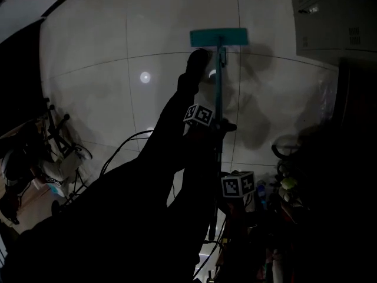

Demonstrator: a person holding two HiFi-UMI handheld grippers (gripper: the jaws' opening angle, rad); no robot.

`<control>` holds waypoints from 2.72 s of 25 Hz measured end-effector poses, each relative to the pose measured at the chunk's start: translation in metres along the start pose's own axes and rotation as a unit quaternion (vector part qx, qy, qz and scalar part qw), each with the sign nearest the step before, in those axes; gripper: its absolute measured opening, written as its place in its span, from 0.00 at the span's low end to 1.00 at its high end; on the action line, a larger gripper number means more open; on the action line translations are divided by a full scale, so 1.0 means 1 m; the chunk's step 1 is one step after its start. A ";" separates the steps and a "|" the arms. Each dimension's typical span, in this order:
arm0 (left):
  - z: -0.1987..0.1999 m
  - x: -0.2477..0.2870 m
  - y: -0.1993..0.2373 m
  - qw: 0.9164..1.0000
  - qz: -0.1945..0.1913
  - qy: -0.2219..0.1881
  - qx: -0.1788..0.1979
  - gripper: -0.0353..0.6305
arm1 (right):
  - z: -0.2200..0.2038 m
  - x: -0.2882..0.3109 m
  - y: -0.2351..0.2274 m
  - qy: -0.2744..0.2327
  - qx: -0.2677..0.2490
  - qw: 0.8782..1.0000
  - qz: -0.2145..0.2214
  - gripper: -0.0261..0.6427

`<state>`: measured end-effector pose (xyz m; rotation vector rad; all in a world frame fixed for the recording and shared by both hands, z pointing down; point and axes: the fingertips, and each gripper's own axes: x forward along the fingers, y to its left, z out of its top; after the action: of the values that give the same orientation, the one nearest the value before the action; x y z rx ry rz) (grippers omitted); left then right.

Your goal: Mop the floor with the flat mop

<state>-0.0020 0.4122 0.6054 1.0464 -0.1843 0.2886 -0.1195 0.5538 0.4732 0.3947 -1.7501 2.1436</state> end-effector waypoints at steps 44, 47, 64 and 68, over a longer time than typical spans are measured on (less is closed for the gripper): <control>0.464 -0.092 -0.236 0.999 -0.020 -0.003 0.047 0.11 | 0.517 -0.012 0.089 -0.056 -0.005 0.998 0.015 0.20; 0.475 -0.096 -0.242 0.998 -0.022 -0.013 0.053 0.11 | 0.530 -0.011 0.092 -0.061 -0.002 0.998 0.025 0.20; 0.275 -0.078 -0.180 0.996 -0.026 -0.023 0.084 0.08 | 0.293 0.022 0.079 0.043 -0.049 0.998 -0.016 0.15; 0.219 -0.068 -0.150 0.996 -0.024 -0.020 0.078 0.08 | 0.235 0.028 0.072 0.012 -0.011 1.000 0.018 0.08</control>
<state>-0.0208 0.1410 0.5697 1.2107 -0.1742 0.2427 -0.1764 0.3135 0.4684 0.3343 -1.7782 2.1426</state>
